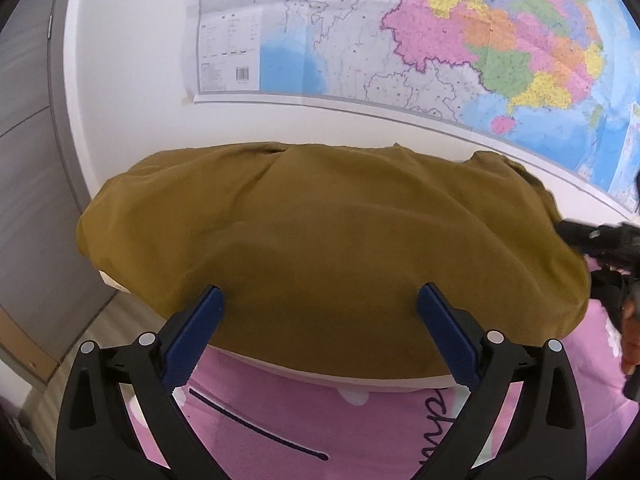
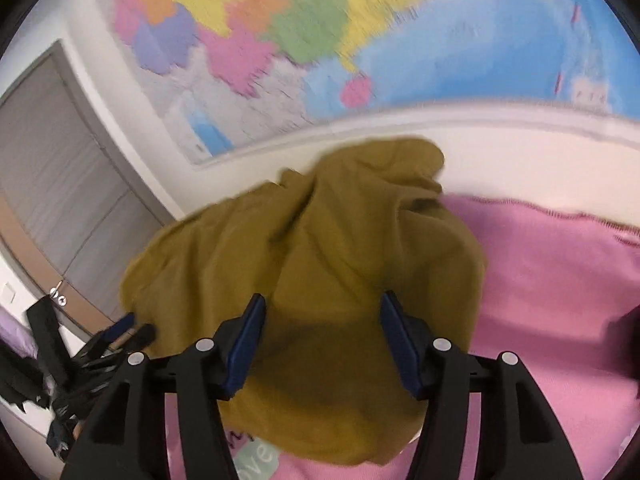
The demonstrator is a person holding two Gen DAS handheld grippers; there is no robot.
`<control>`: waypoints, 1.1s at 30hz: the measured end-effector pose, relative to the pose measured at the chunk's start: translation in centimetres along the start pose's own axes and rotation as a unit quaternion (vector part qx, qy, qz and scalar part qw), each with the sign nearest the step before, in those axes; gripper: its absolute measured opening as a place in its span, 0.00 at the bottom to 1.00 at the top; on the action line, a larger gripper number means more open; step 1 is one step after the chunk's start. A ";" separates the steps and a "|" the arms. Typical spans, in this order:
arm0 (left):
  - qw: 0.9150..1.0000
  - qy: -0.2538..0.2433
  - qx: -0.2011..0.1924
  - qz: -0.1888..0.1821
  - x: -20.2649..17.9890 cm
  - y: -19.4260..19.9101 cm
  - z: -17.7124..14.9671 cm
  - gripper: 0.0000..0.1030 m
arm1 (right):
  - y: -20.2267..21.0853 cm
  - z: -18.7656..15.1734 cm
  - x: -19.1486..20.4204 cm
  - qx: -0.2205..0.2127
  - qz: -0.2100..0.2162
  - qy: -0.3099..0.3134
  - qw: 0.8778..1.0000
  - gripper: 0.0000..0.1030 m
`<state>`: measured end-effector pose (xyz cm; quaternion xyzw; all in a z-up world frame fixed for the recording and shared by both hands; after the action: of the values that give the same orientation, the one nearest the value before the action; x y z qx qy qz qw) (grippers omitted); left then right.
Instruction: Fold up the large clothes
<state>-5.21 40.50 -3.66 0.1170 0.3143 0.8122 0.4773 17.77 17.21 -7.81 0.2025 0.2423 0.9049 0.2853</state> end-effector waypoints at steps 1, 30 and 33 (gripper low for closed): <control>1.000 0.000 0.001 0.000 0.0 -0.1 0.0 0.94 | 0.7 -0.4 0.5 -0.010 0.000 0.013 1.000 0.56; 0.998 0.026 0.031 0.046 -4.9 2.6 -7.3 0.95 | 2.6 -9.3 7.6 -0.031 -0.057 0.143 0.988 0.94; 0.997 0.035 0.040 0.056 -5.1 3.4 -8.6 0.95 | 3.1 -10.2 7.2 -0.030 -0.062 0.136 0.988 0.94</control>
<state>-9.16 31.54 -7.61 0.1251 0.3560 0.8278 0.4153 5.90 16.06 -12.59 0.0534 0.2638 0.9114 0.3114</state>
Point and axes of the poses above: each gripper's, at about its wrist camera, not at the fingertips, and y roughly against the way its jaws point, x to its left, z to its top, the point moved 3 cm from there along -y, roughly the way its jaws point, and after that the axes turned 3 degrees about -z, right-handed, at the moved point
